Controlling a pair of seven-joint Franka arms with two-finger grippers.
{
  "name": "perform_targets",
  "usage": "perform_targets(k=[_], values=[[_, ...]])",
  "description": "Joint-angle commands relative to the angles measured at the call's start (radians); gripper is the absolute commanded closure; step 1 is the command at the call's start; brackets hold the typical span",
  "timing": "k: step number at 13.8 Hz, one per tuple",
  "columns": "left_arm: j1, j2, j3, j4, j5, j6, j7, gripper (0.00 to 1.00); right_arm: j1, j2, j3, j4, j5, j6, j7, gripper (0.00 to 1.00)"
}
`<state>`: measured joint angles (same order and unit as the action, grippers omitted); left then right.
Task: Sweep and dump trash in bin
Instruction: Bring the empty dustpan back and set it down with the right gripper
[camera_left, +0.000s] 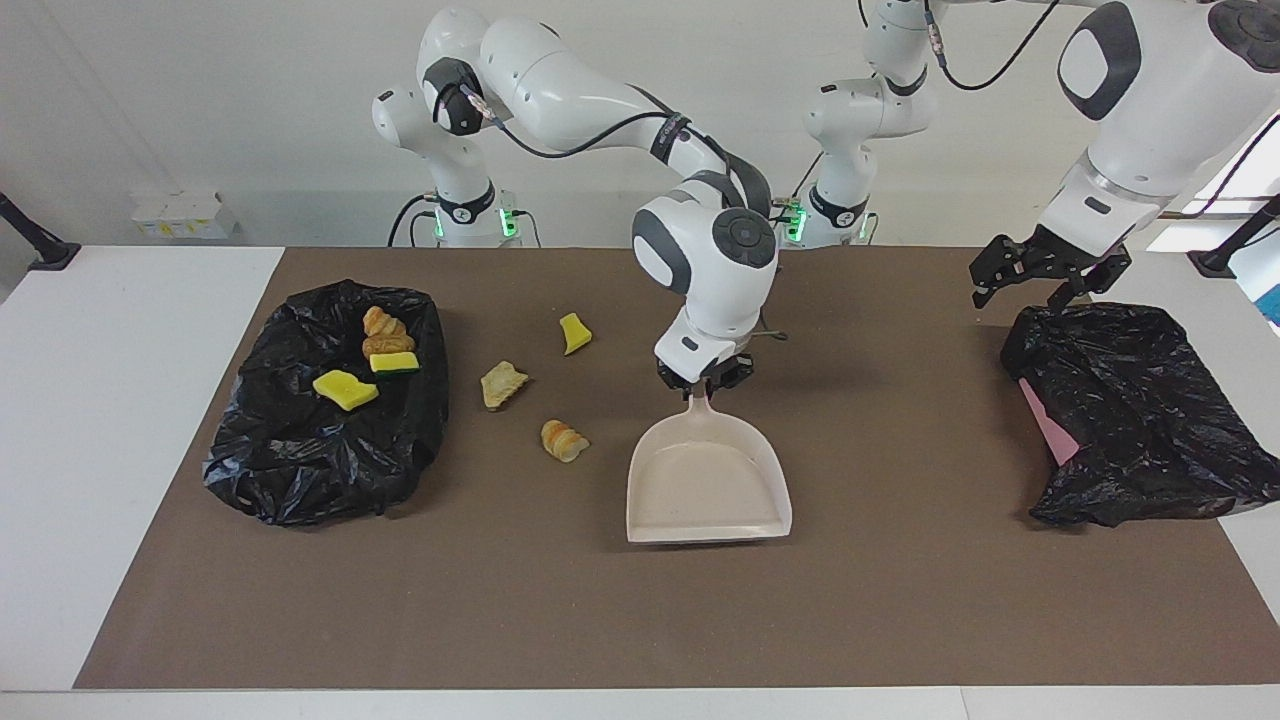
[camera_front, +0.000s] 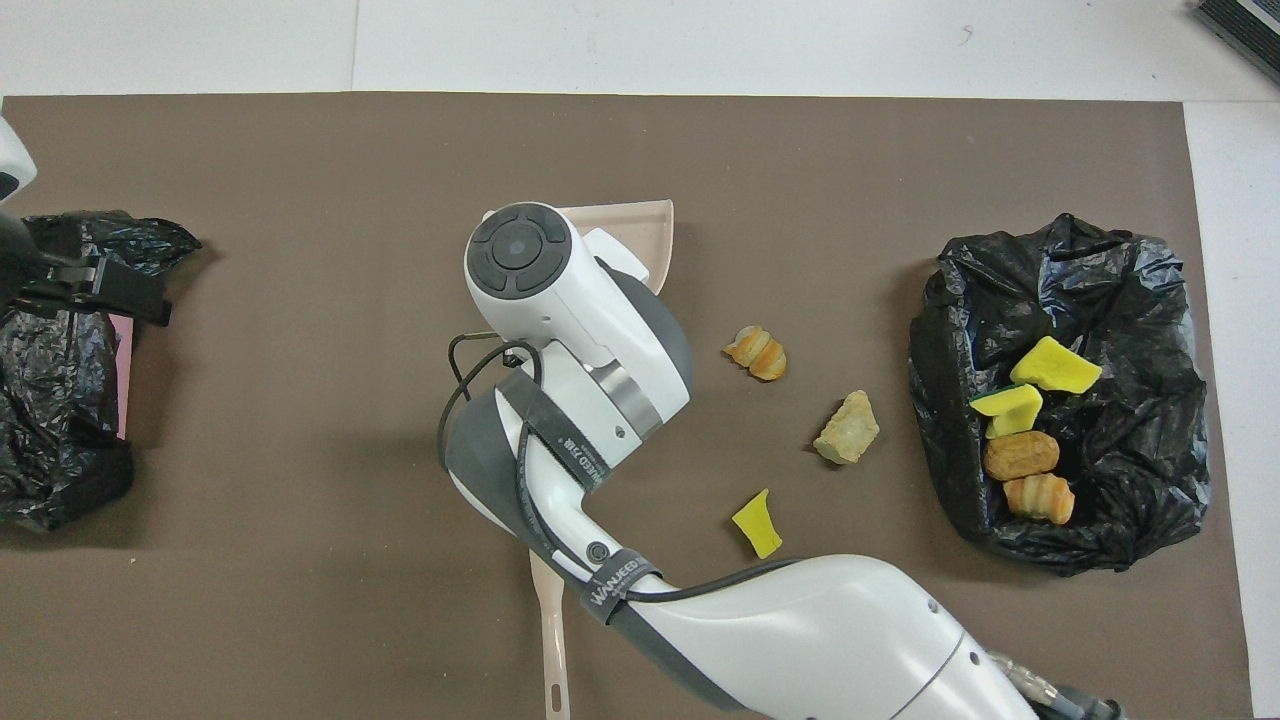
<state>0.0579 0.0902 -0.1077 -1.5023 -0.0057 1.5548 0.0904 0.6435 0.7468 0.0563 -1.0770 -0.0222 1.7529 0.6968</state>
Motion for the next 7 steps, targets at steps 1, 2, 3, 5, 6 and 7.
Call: perform_targets(k=[1, 2, 3, 5, 6, 7], values=[[-0.009, -0.033, 0.006, -0.047, 0.012, 0.027, 0.012, 0.0, 0.011, 0.039, 0.0, 0.042, 0.036, 0.033, 0.041, 1.0], [-0.009, -0.033, 0.006, -0.047, 0.012, 0.027, 0.012, 0.0, 0.016, 0.04, 0.008, 0.042, 0.036, 0.052, 0.053, 1.0], [-0.009, -0.033, 0.006, -0.047, 0.012, 0.027, 0.012, 0.0, 0.016, 0.042, 0.026, 0.039, 0.044, 0.071, 0.071, 1.0], [-0.009, -0.033, 0.006, -0.052, 0.012, 0.027, 0.012, 0.0, 0.016, 0.057, 0.023, 0.031, 0.062, 0.076, 0.075, 1.0], [-0.009, -0.033, 0.006, -0.052, 0.01, 0.025, 0.014, 0.0, 0.021, 0.065, 0.025, 0.029, 0.062, 0.079, 0.073, 1.0], [-0.009, -0.033, 0.006, -0.052, 0.01, 0.025, 0.012, 0.0, 0.016, 0.062, 0.028, 0.02, 0.064, 0.079, 0.066, 1.0]])
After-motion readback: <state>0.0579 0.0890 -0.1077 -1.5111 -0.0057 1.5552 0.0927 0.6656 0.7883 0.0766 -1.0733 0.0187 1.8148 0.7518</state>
